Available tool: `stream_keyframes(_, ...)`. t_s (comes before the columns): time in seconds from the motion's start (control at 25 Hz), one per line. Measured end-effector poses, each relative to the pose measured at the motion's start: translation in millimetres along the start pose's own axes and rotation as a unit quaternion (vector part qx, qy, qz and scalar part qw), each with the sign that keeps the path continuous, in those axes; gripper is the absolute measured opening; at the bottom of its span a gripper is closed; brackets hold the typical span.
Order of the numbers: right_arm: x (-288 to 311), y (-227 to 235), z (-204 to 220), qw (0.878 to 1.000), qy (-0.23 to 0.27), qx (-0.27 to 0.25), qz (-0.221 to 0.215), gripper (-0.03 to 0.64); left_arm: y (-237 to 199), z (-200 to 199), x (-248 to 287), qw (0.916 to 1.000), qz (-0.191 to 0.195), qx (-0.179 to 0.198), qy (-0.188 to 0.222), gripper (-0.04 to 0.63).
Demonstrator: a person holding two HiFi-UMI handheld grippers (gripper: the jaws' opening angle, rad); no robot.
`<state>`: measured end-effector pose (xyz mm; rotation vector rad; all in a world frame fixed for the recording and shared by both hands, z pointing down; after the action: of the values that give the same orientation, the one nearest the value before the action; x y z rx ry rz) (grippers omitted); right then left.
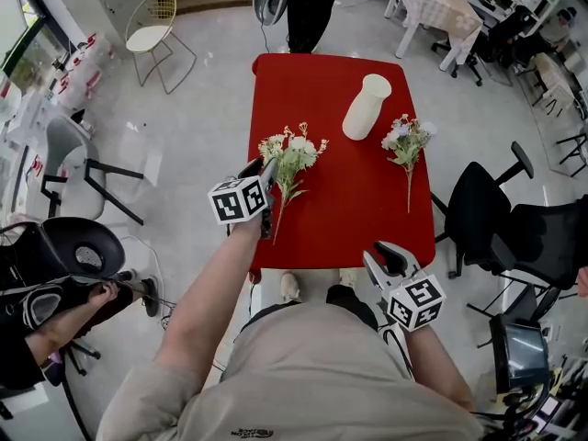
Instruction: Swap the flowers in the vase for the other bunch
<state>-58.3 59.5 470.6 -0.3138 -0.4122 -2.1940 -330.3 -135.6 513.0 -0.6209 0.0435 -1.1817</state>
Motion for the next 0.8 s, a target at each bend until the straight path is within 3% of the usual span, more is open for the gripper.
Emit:
stream_keyframes(0.36, 8.2, -9.6, -5.2, 1.000, 0.005, -0.006, -0.014, 0.121, 34.3, -16.1, -47.2, 0.9981, 0.053, 0.023, 0.021, 0.150)
stream_keyframes(0.8, 23.6, -20.9, -7.7, 0.999, 0.009, -0.017, -0.036, 0.117, 74.2, 5.5, -117.9, 0.9895, 0.122, 0.078, 0.003, 0.150)
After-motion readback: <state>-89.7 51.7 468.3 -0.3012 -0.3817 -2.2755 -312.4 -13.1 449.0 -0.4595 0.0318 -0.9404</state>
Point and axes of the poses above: the fingertips, and each gripper's own axes: x forward along the fingers, y to its right, z out of its underside, the point moved 4 cm from there along -x, backward along the fingers, and after that the axes turned 7 degrees about y, right-handed, at the moved point
